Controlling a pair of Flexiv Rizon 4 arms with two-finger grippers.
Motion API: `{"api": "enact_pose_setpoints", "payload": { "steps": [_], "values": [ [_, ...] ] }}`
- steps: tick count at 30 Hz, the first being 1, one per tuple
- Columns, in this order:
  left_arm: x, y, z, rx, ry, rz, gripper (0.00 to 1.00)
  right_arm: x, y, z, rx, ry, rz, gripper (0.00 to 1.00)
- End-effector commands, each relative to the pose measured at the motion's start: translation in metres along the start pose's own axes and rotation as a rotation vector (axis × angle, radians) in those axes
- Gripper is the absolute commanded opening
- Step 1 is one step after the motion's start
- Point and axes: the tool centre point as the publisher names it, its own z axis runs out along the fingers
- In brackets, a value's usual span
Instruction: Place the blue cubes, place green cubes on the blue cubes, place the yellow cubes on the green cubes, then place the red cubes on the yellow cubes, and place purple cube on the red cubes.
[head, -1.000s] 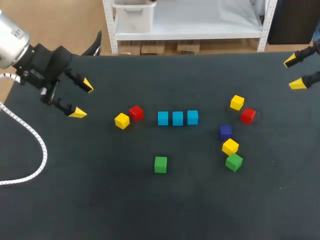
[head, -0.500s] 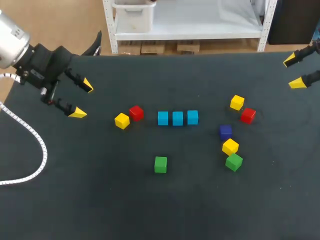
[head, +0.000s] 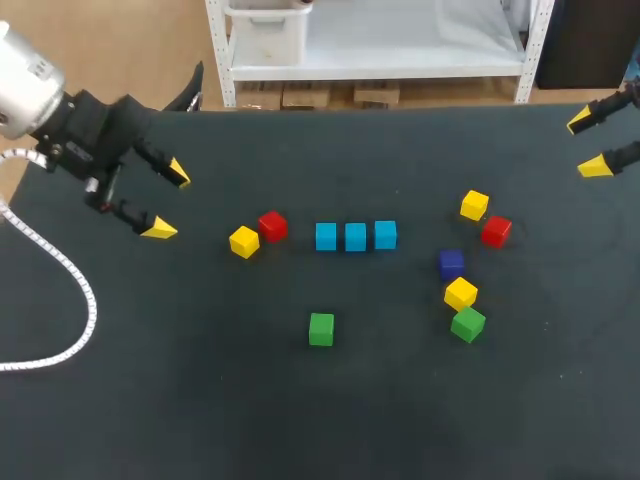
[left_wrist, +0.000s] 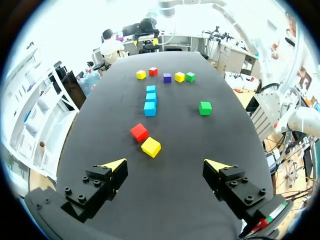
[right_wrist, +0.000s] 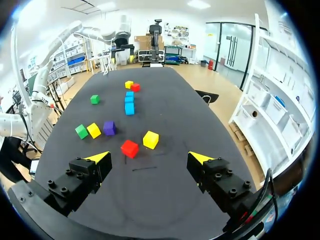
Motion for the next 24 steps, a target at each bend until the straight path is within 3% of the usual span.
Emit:
{"api": "enact_pose_setpoints", "payload": {
  "steps": [1,16,24],
  "values": [
    [-0.013,0.013,0.019,0.039,0.058,0.005,1.00,0.000,0.000,0.000,0.000,-0.001,-0.001,1.00],
    [-0.017,0.013,0.046,0.173,0.156,0.167,1.00,0.000,0.000,0.000,0.000,-0.001,-0.001,1.00],
    [-0.018,0.016,0.050,0.177,0.170,0.282,1.00,0.000,0.000,0.000,0.000,-0.001,-0.001,1.00]
  ]
}}
